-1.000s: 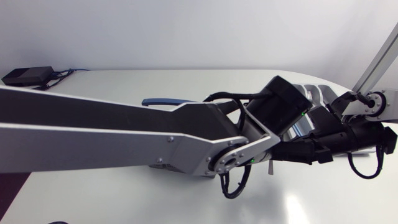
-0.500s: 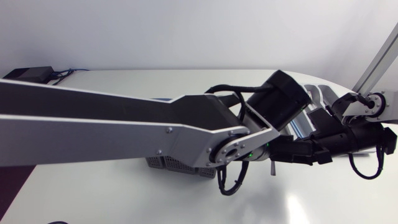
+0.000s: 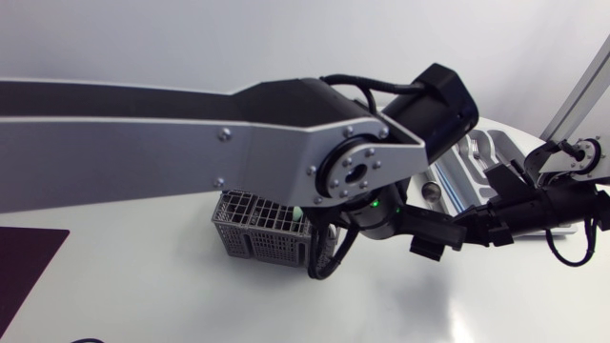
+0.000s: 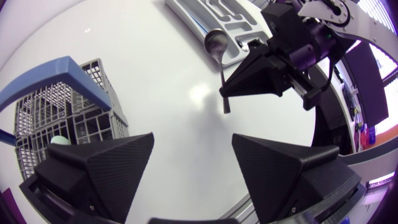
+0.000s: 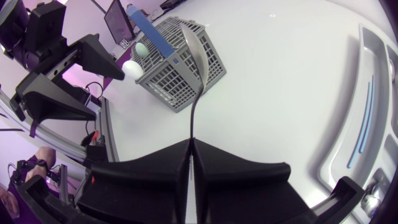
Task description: Unload the cutlery basket into the drawer organizer.
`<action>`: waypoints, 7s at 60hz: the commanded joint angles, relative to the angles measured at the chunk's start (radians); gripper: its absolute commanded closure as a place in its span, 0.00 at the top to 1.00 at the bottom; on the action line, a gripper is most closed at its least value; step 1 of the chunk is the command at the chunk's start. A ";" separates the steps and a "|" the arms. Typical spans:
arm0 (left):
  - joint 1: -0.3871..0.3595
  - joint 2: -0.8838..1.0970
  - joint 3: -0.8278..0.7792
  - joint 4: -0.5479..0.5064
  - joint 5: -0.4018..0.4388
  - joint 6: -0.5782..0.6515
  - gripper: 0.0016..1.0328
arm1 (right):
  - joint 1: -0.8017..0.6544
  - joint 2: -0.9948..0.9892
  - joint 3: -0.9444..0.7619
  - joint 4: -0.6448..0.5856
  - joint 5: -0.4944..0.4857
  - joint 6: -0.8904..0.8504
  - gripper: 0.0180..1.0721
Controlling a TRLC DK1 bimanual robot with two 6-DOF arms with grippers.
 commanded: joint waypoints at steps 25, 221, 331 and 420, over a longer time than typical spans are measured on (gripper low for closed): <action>0.080 -0.058 0.073 -0.258 0.023 0.192 0.93 | -0.159 0.164 0.282 -0.148 0.221 -0.387 0.05; 0.347 -0.492 -0.561 0.173 0.135 0.259 0.88 | -0.047 -0.223 0.023 -0.018 0.289 -0.223 0.60; 0.371 -0.269 -0.601 0.524 0.149 0.380 0.53 | 0.322 -0.255 -0.060 0.175 0.304 0.118 0.59; 0.348 -0.394 -0.693 0.543 0.135 0.327 0.11 | 0.332 -0.278 -0.095 0.178 0.304 0.121 0.59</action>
